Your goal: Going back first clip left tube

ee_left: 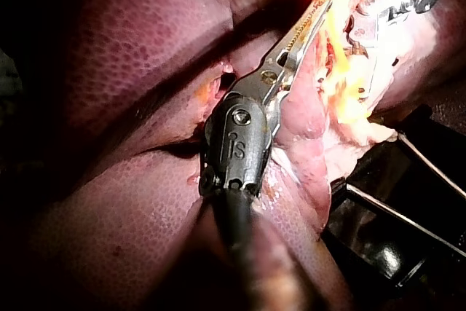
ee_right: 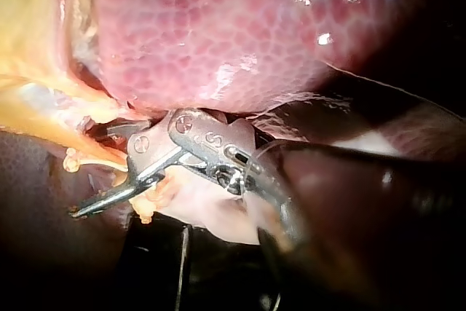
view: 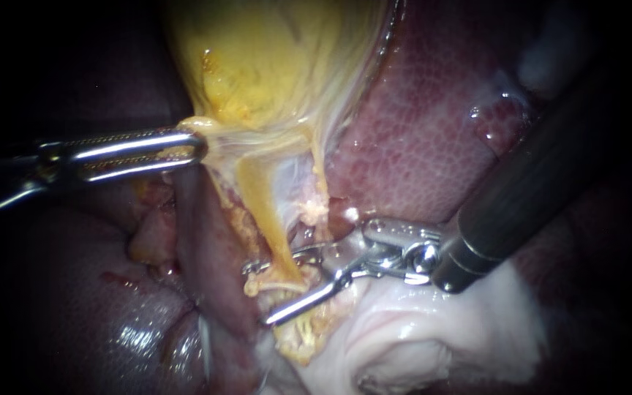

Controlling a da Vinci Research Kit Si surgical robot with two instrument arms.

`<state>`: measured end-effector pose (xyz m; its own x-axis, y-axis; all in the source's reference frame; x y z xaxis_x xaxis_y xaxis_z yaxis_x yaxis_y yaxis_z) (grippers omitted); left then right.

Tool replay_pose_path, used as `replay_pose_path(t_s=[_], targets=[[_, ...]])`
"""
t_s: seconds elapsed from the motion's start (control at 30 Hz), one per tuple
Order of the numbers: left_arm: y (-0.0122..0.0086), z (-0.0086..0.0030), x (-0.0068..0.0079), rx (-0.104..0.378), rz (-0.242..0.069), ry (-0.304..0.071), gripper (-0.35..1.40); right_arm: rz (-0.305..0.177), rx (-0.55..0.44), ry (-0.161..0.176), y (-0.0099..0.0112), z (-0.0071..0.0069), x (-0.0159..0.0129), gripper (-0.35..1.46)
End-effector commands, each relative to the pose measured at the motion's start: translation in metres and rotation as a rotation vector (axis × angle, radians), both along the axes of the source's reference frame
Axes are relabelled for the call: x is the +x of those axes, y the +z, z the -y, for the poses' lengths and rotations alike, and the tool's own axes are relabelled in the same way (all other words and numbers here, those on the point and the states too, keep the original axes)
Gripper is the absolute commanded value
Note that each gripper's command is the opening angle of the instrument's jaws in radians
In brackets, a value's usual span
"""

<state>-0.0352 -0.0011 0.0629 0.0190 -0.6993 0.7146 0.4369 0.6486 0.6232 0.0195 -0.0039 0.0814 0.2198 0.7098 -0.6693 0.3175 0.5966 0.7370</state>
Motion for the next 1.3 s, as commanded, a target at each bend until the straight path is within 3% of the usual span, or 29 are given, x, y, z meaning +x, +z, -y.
replay_pose_path(t_s=[0.03,0.23,0.37,0.57,0.77,0.93,1.03,1.3], targets=[[0.0001,0.0,0.0,0.0,0.001,0.001,-0.35,-0.003,0.0,-0.004,-0.0001,0.0001,-0.0003,0.6],[0.0002,-0.0001,0.0002,0.0,0.001,0.002,-0.35,-0.013,-0.027,-0.009,-0.0017,0.0008,-0.0031,0.6],[0.0003,-0.0001,0.0003,0.0,0.002,0.002,-0.35,-0.008,-0.062,0.014,-0.0032,0.0005,-0.0058,0.6],[0.0003,0.0,0.0004,-0.001,0.002,0.003,-0.35,0.013,-0.117,0.056,-0.0064,-0.0008,-0.0115,0.6],[0.0003,0.0,0.0004,-0.001,0.002,0.003,-0.35,0.051,-0.211,0.098,-0.0121,-0.0036,-0.0162,0.6],[0.0005,0.0001,0.0002,-0.002,0.001,0.002,-0.35,0.069,-0.291,0.131,-0.0161,-0.0053,-0.0175,0.6],[0.0007,0.0001,0.0001,-0.003,0.0,0.001,-0.35,0.075,-0.323,0.153,-0.0173,-0.0058,-0.0175,0.6],[0.002,0.0006,-0.0007,-0.014,-0.005,0.004,-0.35,0.081,-0.337,0.17,-0.0167,-0.0058,-0.0169,0.6]])
